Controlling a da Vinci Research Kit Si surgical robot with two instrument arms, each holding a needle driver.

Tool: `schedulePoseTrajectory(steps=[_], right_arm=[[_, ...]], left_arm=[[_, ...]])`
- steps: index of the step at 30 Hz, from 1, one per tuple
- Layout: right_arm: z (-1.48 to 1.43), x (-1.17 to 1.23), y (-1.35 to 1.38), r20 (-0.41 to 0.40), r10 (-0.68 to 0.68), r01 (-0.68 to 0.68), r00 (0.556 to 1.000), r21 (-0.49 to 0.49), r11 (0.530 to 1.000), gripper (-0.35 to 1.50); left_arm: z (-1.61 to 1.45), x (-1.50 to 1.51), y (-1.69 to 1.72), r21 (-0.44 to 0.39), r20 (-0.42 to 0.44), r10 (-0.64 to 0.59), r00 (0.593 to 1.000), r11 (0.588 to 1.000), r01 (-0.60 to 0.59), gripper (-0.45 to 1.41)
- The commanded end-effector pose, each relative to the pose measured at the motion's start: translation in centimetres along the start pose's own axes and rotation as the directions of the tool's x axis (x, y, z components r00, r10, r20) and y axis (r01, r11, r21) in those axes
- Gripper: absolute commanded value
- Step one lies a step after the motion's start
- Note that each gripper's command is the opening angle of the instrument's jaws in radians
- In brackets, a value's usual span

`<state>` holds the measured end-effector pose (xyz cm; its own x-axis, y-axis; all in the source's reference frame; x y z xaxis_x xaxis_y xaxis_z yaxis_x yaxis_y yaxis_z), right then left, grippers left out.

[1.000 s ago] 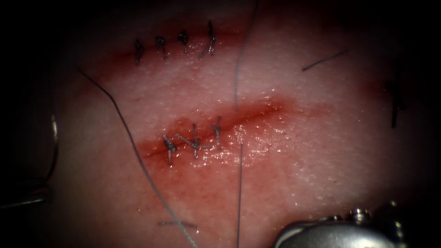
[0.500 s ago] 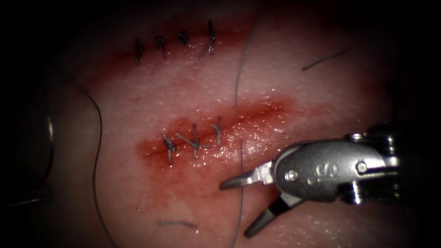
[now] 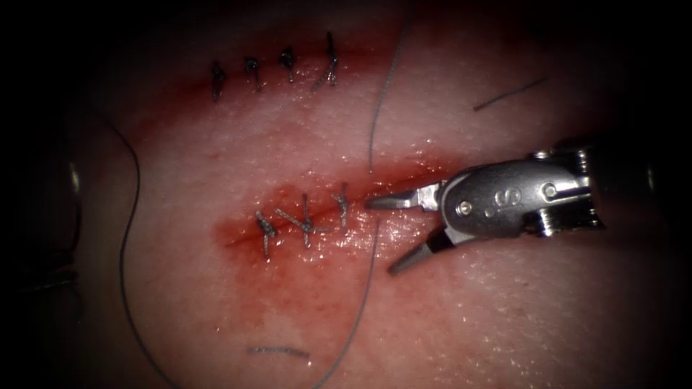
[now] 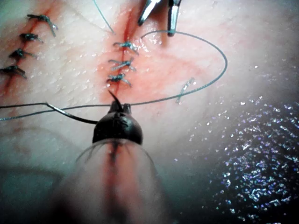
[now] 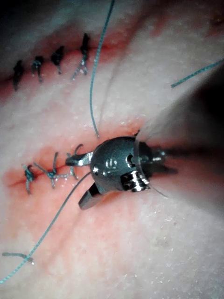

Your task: Wound Closure

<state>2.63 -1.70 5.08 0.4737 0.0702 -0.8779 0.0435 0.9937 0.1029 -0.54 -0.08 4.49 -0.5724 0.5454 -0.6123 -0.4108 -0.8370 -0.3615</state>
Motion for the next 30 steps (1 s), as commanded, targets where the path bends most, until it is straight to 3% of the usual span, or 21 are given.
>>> schedulePoseTrajectory(steps=[1,2,3,4,5,12,17,20,30], right_arm=[[0.16,-0.04,-0.05,-0.001,-0.01,0.01,1.0,-0.002,1.0,1.08],[0.16,-0.04,-0.05,-0.001,-0.01,0.01,1.0,-0.002,1.0,1.08],[0.2,-0.1,-0.09,0.001,-0.037,0.037,0.999,-0.006,0.999,0.76],[0.2,-0.1,-0.09,0.001,-0.037,0.037,0.999,-0.006,0.999,0.76],[0.15,-0.17,-0.1,-0.011,-0.045,0.045,0.999,0.011,0.999,-0.35],[0.03,-0.17,-0.15,-0.019,-0.049,0.05,0.999,0.06,0.997,-0.35],[0.03,0.02,-0.35,0.004,-0.064,0.062,0.998,0.195,0.979,-0.35],[0.05,0.21,-0.6,0.012,-0.092,0.083,0.996,0.329,0.941,-0.35],[0.05,0.4,-0.8,0.03,-0.114,0.09,0.993,0.423,0.902,-0.35]], left_arm=[[0.1,-0.03,0.06,-0.011,0.0,0.001,1.0,1.0,-0.001,-0.45],[0.1,-0.03,0.06,-0.011,0.0,0.001,1.0,1.0,-0.001,-0.45],[0.11,-0.02,0.08,-0.013,-0.002,0.0,1.0,1.0,0.0,-0.45],[0.11,-0.02,0.08,-0.013,-0.002,0.0,1.0,1.0,0.0,-0.45],[0.1,-0.01,0.09,-0.015,-0.002,-0.002,1.0,1.0,0.002,-0.45],[0.1,-0.01,0.08,-0.014,-0.001,-0.003,1.0,1.0,0.003,-0.45],[0.12,-0.01,0.09,-0.011,0.0,-0.004,1.0,1.0,0.004,-0.45],[0.13,-0.01,0.09,-0.01,0.0,-0.004,1.0,1.0,0.004,-0.45],[0.17,0.0,0.13,-0.013,0.006,-0.01,1.0,1.0,0.01,-0.45]])
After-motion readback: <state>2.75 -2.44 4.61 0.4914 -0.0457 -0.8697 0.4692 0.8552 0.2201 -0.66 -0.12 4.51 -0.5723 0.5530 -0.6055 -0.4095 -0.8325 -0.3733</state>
